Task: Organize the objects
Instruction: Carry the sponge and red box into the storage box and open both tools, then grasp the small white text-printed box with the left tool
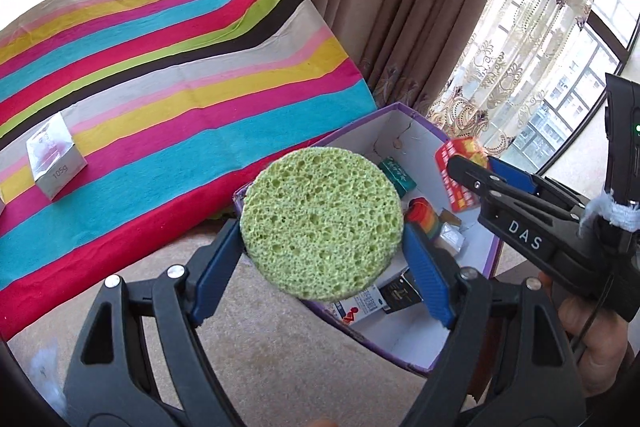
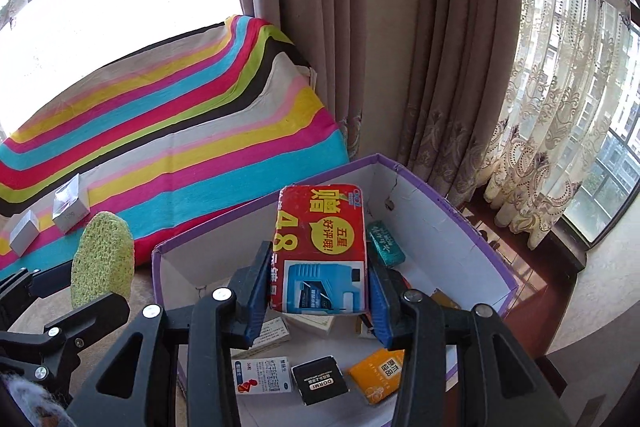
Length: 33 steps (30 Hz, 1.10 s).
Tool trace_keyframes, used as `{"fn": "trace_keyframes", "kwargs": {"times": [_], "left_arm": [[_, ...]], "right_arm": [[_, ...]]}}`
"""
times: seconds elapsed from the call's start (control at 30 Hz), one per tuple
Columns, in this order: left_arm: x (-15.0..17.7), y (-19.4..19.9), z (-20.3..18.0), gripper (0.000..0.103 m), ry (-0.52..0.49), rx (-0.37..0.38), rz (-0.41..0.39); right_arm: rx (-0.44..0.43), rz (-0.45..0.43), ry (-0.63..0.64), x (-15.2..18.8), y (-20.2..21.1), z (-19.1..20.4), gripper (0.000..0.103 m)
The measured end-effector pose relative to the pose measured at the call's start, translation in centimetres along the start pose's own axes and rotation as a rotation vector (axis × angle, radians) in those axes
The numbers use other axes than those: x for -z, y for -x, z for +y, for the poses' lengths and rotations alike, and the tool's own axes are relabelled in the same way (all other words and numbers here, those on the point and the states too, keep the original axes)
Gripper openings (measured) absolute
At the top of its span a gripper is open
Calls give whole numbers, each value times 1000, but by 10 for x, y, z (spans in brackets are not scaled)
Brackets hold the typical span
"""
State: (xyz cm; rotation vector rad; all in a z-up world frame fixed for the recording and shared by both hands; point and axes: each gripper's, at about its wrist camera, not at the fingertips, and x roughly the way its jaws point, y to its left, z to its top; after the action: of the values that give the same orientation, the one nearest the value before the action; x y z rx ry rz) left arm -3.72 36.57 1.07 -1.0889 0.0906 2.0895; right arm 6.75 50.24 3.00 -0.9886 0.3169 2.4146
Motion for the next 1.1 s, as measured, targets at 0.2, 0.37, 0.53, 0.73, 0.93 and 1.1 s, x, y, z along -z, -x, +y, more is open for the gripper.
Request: {"fn": "trace_keyframes", "kwargs": {"times": [0.2,0.37,0.53,0.73,0.93,1.1], "left_arm": [[1,0,1,90,8,12,23],[-4,9,15,90,14,-12,6],[-12,26,51,91,65,-67,-29],[-17,50,110,92,148,-157,-66],[-25,69,179,95,269,-286,-95],[-20,79,252,96,465,-409,-54]], "right_arm": [[-5,-6,-9,-1,0,-3,70],[-30,-1,26,-1,0,13,73],[-50,1,68,-1,2,37,77],[-87,-2,132,-3,5,70,79],[-129,0,194,-6,6,108,81],[-170,-17,256,-13,7,145,83]]}}
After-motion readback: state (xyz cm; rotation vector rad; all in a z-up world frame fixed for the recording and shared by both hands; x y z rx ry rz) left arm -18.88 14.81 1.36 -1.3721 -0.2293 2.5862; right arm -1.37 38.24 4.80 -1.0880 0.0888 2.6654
